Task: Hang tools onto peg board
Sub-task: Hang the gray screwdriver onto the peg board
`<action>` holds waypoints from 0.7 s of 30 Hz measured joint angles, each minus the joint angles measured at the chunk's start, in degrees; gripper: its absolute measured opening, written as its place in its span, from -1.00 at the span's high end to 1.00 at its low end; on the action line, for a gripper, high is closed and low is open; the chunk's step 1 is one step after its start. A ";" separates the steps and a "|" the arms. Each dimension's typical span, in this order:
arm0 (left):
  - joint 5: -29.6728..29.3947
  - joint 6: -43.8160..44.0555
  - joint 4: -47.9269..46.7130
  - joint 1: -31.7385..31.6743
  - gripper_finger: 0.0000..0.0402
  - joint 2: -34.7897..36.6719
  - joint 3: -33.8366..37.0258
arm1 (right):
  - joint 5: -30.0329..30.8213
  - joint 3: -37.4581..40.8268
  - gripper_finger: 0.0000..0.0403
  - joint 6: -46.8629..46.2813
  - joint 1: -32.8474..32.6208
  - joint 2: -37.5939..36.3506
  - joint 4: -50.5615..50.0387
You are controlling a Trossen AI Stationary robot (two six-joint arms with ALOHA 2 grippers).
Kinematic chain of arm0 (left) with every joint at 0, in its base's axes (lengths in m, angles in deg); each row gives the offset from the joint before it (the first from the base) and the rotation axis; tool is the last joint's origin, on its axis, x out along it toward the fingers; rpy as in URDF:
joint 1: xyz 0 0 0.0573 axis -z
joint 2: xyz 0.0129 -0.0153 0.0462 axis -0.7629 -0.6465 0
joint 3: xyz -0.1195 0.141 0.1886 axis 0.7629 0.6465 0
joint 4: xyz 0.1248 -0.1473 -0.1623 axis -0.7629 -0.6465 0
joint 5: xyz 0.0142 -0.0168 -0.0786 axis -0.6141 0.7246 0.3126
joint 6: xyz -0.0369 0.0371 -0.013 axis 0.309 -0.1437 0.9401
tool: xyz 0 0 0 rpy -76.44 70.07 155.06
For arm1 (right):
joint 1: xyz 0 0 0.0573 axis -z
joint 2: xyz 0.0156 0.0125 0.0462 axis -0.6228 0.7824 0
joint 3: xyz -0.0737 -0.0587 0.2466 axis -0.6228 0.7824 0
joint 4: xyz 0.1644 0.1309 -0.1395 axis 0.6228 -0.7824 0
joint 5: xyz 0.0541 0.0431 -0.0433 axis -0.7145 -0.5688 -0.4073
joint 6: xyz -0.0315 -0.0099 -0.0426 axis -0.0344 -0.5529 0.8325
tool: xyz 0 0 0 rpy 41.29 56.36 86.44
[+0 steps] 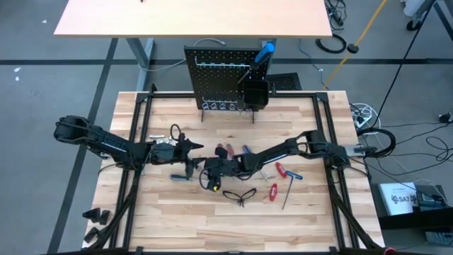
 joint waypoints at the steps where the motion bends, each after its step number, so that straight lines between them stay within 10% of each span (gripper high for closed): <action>1: 0.00 0.00 0.00 0.00 -0.41 0.00 0.00 | -0.06 0.09 0.35 -0.25 0.02 0.07 -0.52; 21: -0.29 0.02 -0.03 0.00 -0.41 0.00 0.00 | -0.42 -0.28 0.53 -2.28 -0.28 2.79 -4.11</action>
